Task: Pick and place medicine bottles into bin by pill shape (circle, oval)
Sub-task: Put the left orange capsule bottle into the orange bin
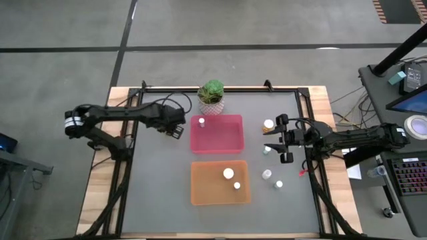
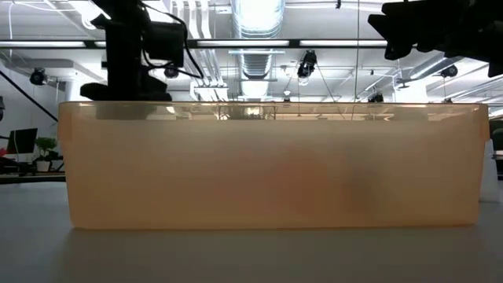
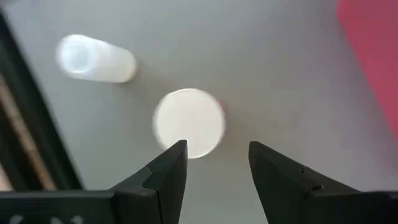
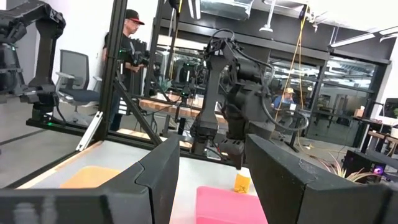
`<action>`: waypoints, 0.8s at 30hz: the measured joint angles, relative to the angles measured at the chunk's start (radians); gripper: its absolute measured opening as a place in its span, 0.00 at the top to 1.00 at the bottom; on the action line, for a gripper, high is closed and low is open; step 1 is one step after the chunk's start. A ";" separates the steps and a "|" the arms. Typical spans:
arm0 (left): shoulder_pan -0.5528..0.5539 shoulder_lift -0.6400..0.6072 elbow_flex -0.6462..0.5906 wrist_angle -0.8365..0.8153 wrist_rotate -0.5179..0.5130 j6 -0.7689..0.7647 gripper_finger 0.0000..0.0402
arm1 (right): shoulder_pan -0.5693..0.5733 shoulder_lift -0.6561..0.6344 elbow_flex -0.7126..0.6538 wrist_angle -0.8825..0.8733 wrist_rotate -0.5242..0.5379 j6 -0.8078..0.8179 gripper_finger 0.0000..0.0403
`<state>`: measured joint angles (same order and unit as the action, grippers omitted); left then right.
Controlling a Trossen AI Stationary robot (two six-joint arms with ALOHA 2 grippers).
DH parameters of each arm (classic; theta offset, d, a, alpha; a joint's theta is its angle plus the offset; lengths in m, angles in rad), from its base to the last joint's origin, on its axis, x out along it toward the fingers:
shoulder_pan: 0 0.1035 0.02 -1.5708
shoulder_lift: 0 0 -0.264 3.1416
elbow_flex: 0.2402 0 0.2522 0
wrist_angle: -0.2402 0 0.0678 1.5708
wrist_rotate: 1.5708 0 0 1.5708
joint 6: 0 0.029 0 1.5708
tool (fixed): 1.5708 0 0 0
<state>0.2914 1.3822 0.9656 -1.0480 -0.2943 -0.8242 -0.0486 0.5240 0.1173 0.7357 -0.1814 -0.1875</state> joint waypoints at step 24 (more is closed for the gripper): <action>0.069 0.008 -0.039 0.042 0.006 0.072 0.34 | 0.000 0.001 0.000 -0.023 0.000 -0.014 0.56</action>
<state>0.3603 1.3903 0.9268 -1.0061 -0.2882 -0.7525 -0.0486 0.5254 0.1173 0.7124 -0.1818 -0.2016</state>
